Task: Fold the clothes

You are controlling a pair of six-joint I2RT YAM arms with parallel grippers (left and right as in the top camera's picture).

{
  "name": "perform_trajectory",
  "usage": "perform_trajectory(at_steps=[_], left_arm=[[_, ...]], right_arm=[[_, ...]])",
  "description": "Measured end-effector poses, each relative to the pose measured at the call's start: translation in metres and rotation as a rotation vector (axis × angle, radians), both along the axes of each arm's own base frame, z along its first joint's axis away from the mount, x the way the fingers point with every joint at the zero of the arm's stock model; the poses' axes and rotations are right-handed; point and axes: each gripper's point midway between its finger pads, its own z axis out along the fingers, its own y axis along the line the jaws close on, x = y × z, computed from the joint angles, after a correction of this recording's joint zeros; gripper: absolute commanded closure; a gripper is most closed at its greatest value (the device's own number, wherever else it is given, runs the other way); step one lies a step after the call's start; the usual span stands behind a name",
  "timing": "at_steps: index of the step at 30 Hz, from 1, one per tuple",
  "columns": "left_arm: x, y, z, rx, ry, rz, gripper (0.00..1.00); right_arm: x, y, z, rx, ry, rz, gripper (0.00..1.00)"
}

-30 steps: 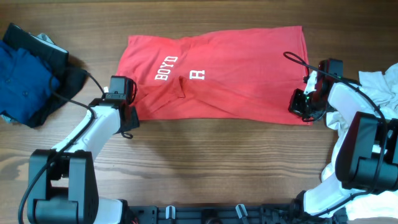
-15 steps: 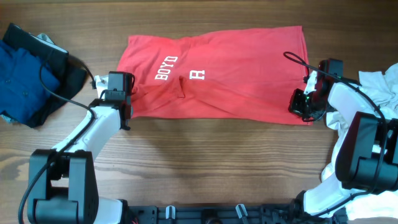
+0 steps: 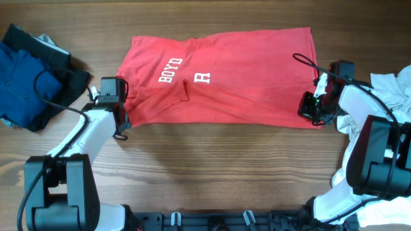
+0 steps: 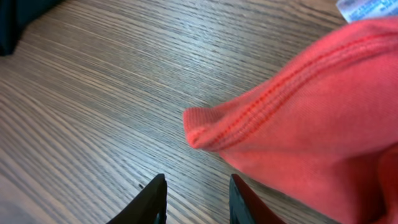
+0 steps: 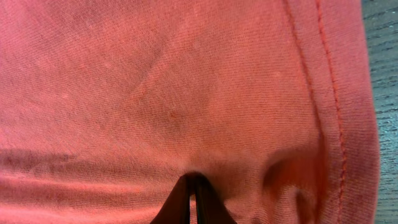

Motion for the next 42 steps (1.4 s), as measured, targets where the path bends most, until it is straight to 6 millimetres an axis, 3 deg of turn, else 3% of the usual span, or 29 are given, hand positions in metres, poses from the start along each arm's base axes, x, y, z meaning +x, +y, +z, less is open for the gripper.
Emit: perform_trajectory(at_steps=[7,13,18,23,29,35,42], left_arm=[[0.018,-0.024,-0.003,-0.143,-0.073,-0.042,0.66],[0.061,-0.064,0.010,-0.349,-0.259,-0.141,0.59],[0.087,-0.074,0.027,-0.395,-0.382,-0.188,0.59],[0.089,-0.076,0.028,-0.405,-0.390,-0.195,0.62],[0.080,-0.082,-0.003,-0.443,-0.298,-0.188,0.64],[0.083,-0.083,-0.005,-0.449,-0.303,-0.193,0.96],[0.088,-0.084,0.002,-0.449,-0.334,-0.203,0.96]], right_arm=[[0.000,0.000,0.000,0.000,0.000,0.000,0.94],[0.000,0.000,0.000,0.000,0.000,0.000,0.94],[0.000,0.000,0.000,0.000,0.000,0.000,0.94],[0.000,0.000,0.000,0.000,0.000,0.000,0.94],[0.000,0.000,0.000,0.000,0.000,0.000,0.94],[0.000,0.000,0.000,0.000,0.001,0.000,0.94],[0.000,0.000,0.000,0.000,0.000,0.000,0.94]])
